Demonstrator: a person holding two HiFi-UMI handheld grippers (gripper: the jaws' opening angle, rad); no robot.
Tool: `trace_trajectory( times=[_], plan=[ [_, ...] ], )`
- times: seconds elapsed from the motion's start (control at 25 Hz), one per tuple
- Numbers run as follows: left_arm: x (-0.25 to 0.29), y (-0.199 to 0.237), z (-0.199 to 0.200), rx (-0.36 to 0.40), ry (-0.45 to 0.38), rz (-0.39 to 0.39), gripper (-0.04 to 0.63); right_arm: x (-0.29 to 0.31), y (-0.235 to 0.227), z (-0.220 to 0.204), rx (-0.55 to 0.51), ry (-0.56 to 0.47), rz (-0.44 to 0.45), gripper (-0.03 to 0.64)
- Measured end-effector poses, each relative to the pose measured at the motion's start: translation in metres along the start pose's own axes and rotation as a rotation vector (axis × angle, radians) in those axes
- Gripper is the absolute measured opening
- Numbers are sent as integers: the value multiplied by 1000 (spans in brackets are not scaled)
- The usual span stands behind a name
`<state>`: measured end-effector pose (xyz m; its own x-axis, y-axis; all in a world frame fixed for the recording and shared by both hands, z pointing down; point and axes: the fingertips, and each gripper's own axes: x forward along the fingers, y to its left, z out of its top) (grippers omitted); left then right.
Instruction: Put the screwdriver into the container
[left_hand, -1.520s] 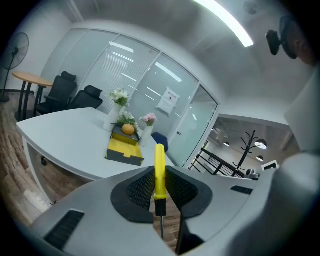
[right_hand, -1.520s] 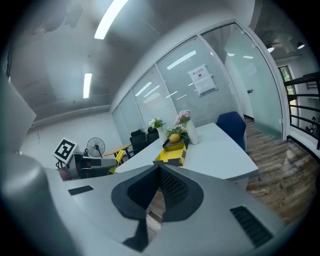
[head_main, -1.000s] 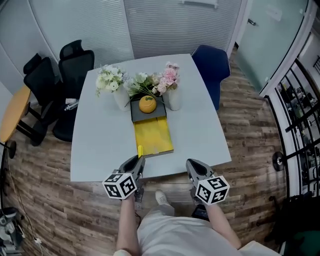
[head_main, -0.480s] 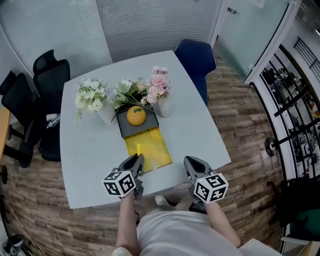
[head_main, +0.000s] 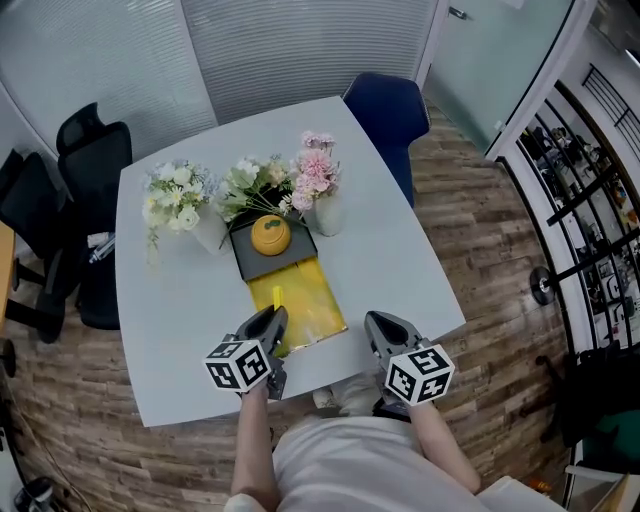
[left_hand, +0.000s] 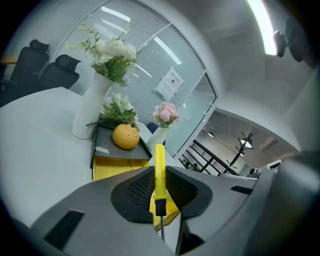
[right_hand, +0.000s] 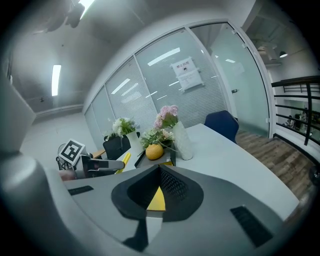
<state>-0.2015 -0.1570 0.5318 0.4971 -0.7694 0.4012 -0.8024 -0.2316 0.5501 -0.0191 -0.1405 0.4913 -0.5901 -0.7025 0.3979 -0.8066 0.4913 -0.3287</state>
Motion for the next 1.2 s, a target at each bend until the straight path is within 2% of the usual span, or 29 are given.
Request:
trace_trajectory(
  times=[0.36, 0.88, 1.2],
  plan=[
    [14, 14, 5, -1, 12, 26, 67, 18, -13, 2, 11, 4, 13, 15],
    [59, 29, -16, -2, 122, 51, 67, 48, -46, -14, 48, 74, 3, 15],
    [85, 39, -27, -29, 170, 61, 67, 68, -57, -22, 43, 127, 14, 15]
  ],
)
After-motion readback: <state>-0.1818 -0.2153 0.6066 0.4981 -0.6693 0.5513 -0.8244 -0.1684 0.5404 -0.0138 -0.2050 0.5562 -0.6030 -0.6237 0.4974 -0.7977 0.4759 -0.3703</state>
